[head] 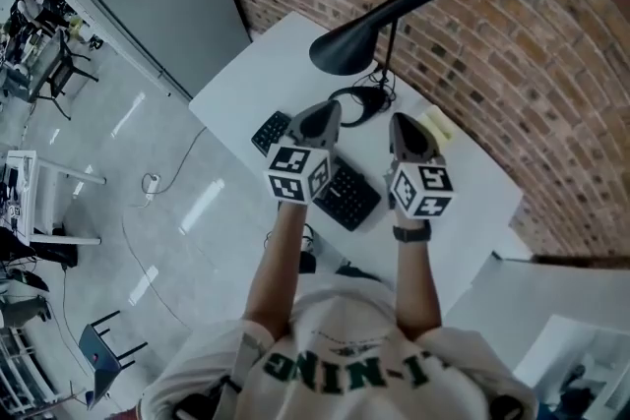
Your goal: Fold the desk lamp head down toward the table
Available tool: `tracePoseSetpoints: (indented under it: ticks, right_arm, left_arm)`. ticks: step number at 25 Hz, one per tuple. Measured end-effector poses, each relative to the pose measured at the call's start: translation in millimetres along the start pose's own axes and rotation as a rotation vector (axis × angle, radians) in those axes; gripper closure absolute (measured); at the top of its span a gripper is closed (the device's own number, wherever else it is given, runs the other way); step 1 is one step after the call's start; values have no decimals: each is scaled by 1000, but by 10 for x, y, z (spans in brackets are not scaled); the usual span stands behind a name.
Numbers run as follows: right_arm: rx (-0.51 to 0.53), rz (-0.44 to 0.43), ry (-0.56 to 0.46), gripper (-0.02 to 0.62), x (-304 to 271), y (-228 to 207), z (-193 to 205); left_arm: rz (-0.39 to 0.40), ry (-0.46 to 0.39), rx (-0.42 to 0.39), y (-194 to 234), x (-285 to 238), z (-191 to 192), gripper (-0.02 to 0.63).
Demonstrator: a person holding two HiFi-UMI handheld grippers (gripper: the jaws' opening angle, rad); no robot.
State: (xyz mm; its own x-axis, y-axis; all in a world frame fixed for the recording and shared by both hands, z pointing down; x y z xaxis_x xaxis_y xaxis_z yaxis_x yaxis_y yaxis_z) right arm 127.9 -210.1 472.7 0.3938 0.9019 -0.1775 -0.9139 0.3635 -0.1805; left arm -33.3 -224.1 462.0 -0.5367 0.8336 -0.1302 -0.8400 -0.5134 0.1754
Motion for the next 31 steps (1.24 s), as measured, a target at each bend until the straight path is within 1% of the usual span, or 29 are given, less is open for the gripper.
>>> tracePoseSetpoints:
  ticks: [6, 11, 15, 21, 31]
  right_arm:
    - [44, -9, -18, 597, 406, 214, -97]
    - [60, -8, -40, 597, 693, 295, -135]
    - [58, -19, -52, 597, 851, 302, -120]
    - [58, -33, -52, 597, 1003, 216, -68]
    - [46, -38, -60, 597, 1028, 19, -110]
  left_arm:
    - [-96, -34, -46, -240, 513, -131, 607]
    - [-137, -44, -66, -396, 774, -131, 607]
    - [-157, -44, -66, -504, 917, -54, 607]
    - [-173, -44, -63, -655, 956, 64, 607]
    - [-178, -47, -78, -753, 791, 25, 607]
Point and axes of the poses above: the fingertips, and each gripper's own axes: x backward along the fingers, y to its left, z out of its underside, the point moved 4 cm from there along x, backward along the fingers, and after that the axes turned 2 degrees about -x, right-handed, at the moved point
